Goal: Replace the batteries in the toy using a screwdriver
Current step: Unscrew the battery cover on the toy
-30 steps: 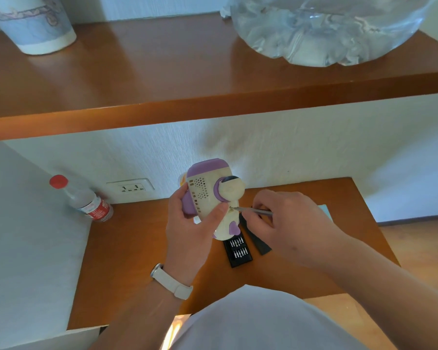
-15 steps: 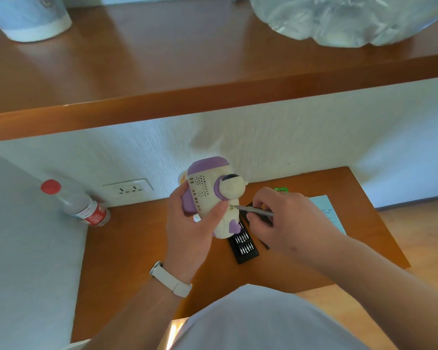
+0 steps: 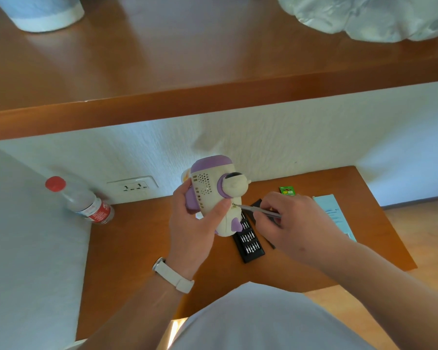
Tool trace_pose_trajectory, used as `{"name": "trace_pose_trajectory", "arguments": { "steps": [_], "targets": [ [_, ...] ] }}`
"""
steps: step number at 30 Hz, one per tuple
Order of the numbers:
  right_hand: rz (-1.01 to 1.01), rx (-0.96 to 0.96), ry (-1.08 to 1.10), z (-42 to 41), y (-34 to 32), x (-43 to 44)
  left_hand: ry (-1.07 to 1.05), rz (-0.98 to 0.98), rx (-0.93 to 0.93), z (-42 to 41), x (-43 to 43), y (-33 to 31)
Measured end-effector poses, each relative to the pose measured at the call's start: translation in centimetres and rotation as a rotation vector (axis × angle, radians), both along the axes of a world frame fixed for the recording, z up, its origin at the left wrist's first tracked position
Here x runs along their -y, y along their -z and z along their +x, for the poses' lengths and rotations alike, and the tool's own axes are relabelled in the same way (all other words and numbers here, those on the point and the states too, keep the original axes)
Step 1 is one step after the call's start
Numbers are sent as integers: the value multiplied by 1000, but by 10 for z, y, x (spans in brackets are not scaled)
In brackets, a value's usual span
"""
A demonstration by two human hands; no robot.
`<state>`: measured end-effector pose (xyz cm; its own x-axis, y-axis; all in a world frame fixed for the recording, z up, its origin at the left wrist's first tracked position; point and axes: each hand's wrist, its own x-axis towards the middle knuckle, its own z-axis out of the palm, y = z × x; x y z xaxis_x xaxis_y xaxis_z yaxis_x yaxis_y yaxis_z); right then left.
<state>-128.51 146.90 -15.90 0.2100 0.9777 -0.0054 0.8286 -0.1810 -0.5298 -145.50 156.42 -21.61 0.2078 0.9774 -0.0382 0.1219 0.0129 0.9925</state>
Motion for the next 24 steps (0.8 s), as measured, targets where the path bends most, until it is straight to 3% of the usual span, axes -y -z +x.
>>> {"name": "trace_pose_trajectory", "arguments": {
  "steps": [8, 13, 18, 24],
  "targets": [
    [-68, -410, 149, 8, 26, 7, -20, -65, 15, -6, -5, 9],
    [-102, -519, 238, 17, 62, 8, -29, -96, 9, -10, -5, 15],
    [-205, -496, 294, 28, 103, 7, -49, -116, 2, -15, -4, 21],
    [-386, -295, 247, 22, 150, -9, -76, -154, -12, -22, 2, 28]
  ]
}}
